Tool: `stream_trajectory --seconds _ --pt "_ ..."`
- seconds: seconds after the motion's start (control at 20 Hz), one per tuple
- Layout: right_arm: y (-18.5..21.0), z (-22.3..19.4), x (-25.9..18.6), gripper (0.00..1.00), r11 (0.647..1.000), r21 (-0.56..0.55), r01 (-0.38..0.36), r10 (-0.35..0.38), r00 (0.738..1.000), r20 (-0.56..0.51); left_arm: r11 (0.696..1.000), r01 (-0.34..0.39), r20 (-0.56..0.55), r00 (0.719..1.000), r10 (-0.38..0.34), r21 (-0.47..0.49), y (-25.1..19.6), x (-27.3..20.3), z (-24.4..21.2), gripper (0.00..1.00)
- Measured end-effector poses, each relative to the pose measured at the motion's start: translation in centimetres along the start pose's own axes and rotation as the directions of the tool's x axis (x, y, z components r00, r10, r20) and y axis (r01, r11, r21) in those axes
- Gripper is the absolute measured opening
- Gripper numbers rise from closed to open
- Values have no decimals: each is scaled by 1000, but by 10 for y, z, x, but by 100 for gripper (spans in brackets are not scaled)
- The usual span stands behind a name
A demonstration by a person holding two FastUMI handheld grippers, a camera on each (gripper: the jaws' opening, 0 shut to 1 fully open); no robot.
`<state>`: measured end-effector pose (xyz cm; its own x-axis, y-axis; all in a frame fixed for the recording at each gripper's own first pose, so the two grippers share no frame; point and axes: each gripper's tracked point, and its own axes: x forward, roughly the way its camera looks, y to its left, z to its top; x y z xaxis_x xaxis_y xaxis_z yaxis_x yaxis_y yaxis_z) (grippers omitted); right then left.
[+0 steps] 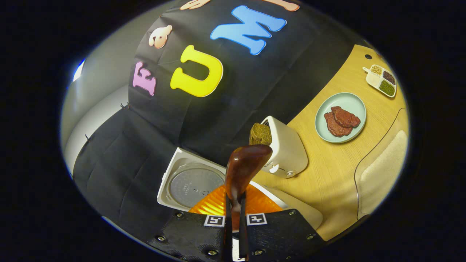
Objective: Close the left gripper, press the button to open the rice cooker; take a wooden spoon from the chopstick holder with the right hand, scoop a spoonful of rice and pour it into the rice cooker, then put the wooden spoon back into the chopstick holder.
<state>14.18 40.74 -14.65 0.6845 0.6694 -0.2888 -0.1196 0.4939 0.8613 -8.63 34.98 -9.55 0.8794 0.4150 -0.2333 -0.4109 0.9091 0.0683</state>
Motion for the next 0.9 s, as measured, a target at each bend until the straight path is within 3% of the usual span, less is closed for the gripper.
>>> stream_trajectory --seconds 0.25,0.4,0.6,0.9 --pt "11 -33 35 7 983 -181 13 -25 997 -68 998 -55 -23 998 54 -9 21 -7 -13 94" --pt "16 -58 56 7 934 -356 18 -63 991 -115 996 -85 -34 996 84 -18 35 -9 -21 98" --pt "25 -81 72 7 820 -572 3 -104 984 -145 991 -127 -51 991 124 -42 50 -9 -29 94" --pt "36 -93 78 7 580 -814 -18 -143 982 -123 987 -151 -64 987 148 -59 56 -10 -37 95"
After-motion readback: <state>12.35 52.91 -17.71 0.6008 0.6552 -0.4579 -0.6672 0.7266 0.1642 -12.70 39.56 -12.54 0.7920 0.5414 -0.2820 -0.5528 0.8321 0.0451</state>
